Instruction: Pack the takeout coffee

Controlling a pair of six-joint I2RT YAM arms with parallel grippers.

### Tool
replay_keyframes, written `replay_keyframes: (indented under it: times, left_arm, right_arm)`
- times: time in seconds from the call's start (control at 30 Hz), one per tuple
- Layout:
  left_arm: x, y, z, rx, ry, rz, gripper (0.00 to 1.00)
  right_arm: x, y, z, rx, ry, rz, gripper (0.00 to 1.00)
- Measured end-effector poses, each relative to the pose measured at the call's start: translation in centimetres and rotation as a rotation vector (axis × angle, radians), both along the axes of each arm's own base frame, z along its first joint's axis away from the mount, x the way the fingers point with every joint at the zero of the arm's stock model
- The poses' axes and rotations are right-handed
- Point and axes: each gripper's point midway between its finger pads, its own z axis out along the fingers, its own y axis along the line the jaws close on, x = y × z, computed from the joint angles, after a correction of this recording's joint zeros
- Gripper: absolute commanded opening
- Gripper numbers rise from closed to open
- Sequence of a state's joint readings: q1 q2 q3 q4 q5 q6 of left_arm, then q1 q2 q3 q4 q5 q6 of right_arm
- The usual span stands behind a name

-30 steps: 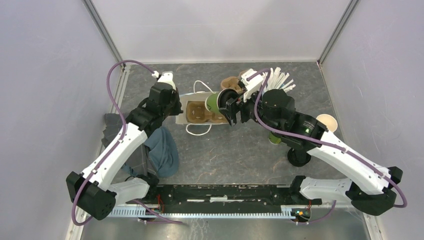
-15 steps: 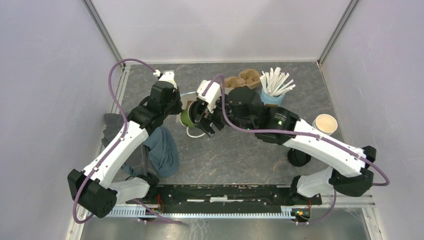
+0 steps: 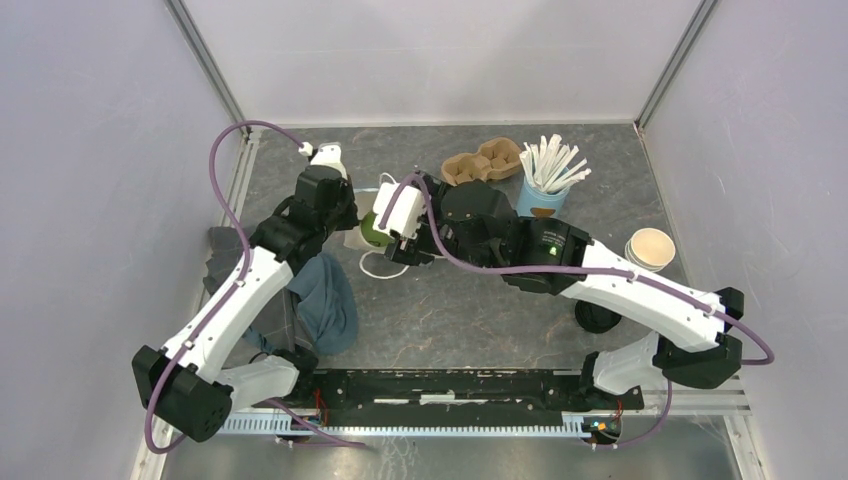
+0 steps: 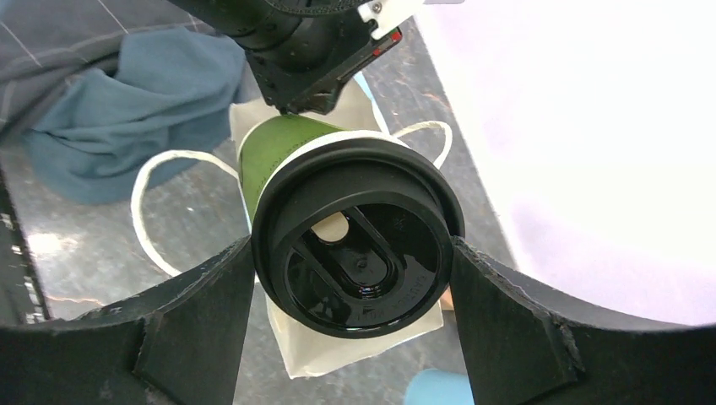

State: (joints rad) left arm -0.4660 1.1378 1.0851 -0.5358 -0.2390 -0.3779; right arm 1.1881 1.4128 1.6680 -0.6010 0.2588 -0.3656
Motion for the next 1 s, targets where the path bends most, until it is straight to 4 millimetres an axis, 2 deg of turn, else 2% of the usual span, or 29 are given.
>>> replay_keyframes:
  times: [0.27,0.4,0.57,0.63,0.73,0.83,1.0]
  left_arm:
    - [0.1,1.4,-0.5,0.042,-0.007,0.039,0.02]
    - [0.0,1.9,-0.4,0.055,-0.016,0.049,0.02]
    - [-0.1,1.7,-0.2,0.045,-0.020,0.037,0.02]
    - [-0.2,1.3,0.0,0.041,-0.019,0.023,0.02]
    - [-0.3,0.7,0.5,0.033,-0.010,0.008,0.02]
    - [-0.2,0.0,0.9,0.018,0.016,0.004,0.02]
    - [0.4,-0.7,0.9,0.000,0.056,0.020,0.02]
  right_arm:
    - [0.8,-0.1,-1.0,-0.194,-0.166,-0.049,0.21]
    - [1.4,-1.0,-2.4,-0.305,-0.197,-0.095,0.21]
    - [1.6,-2.1,-4.8,-0.329,-0.169,-0.125,0.20]
    - [1.3,-2.5,-6.0,-0.316,-0.147,-0.137,0.20]
    - [0.8,-3.1,-6.7,-0.254,-0.118,-0.141,0.19]
    - [0.3,-3.7,-6.2,-0.171,-0.095,-0.152,0.19]
    - [-0.3,-4.5,-4.0,-0.026,-0.066,-0.179,0.18]
